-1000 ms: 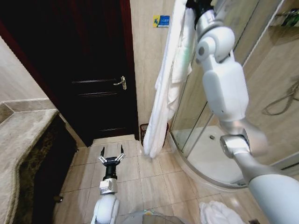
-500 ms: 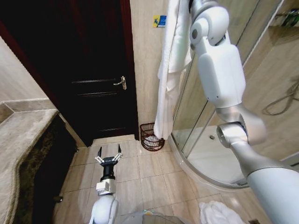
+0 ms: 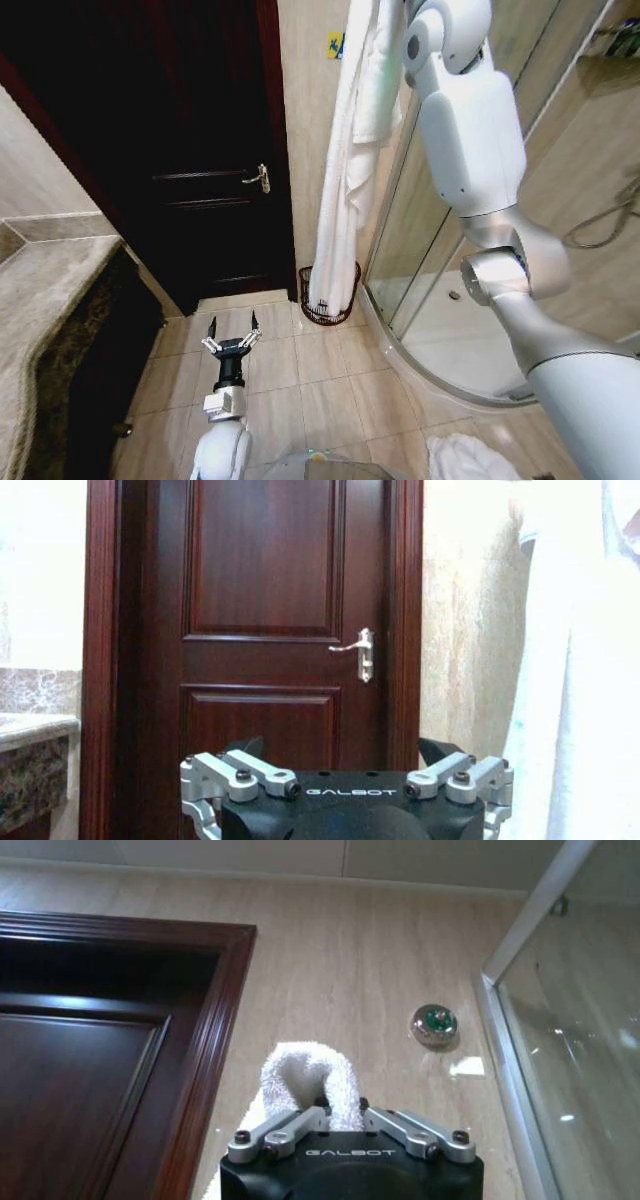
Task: Discard the used towel into the hamper.
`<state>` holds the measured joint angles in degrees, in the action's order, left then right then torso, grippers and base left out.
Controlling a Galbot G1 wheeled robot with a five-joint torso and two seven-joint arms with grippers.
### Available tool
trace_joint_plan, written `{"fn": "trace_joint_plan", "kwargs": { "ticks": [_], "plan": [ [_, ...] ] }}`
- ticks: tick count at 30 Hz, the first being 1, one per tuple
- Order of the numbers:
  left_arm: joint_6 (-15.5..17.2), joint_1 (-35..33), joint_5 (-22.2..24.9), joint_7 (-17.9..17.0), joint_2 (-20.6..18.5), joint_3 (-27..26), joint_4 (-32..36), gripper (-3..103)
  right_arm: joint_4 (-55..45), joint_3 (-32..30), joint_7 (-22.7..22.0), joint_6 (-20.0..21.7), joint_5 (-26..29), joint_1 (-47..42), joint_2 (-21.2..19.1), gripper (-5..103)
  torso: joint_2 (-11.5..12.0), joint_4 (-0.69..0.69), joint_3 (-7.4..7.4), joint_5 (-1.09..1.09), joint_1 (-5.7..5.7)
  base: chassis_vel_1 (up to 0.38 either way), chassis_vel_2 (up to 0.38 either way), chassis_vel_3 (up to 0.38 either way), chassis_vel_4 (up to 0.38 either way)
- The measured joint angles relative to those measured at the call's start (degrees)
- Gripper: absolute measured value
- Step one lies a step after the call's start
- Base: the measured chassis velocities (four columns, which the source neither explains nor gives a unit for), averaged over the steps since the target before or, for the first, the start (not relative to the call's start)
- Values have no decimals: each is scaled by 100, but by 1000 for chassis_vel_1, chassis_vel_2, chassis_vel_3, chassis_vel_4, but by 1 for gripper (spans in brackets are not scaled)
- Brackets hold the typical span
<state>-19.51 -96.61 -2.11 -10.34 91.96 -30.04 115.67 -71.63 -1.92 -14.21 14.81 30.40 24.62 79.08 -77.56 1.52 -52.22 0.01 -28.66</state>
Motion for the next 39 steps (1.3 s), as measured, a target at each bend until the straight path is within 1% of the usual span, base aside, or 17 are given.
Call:
{"fn": "trace_joint_plan", "kwargs": {
  "ticks": [17,39],
  "plan": [
    [-4,-48,-39,-14,10,-11,42,100,101,-44,93,-14,-1,87,45,4,0,0,0,-1,1,0,0,0,0],
    [-61,-145,-49,-20,12,-21,104,100,611,-35,204,-45,-1,573,58,4,0,0,0,0,1,-5,4,4,-3]
  ]
}}
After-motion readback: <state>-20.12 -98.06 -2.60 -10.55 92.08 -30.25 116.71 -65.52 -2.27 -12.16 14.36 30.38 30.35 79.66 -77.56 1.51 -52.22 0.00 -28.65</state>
